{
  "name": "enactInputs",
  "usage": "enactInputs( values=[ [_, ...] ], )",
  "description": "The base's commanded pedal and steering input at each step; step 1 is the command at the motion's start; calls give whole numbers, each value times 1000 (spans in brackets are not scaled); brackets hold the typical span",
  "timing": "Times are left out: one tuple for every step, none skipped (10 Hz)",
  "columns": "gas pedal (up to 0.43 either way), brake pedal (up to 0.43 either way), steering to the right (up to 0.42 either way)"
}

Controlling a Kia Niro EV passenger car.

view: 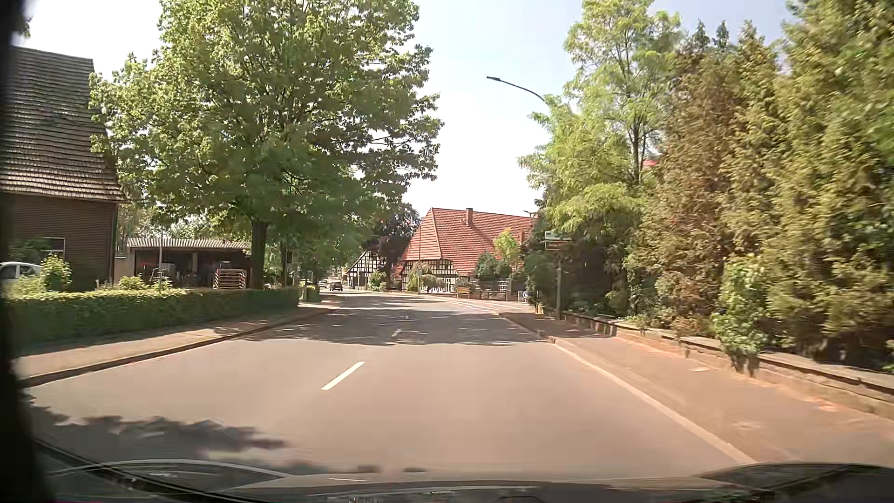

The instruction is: Follow the waypoints while adhering to traffic rules and regulations

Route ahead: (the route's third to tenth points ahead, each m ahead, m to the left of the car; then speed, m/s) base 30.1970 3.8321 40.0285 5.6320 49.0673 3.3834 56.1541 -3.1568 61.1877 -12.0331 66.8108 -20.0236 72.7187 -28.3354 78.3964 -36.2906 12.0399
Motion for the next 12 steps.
enactInputs(
  values=[
    [0, 0, -12],
    [0, 0, -12],
    [0, 0, -12],
    [0, 0, -13],
    [0, 0, -12],
    [0, 0, -13],
    [0, 0, -12],
    [0, 0, -13],
    [0, 0, -12],
    [0, 6, -13],
    [0, 91, -12],
    [0, 165, -12]
  ],
)
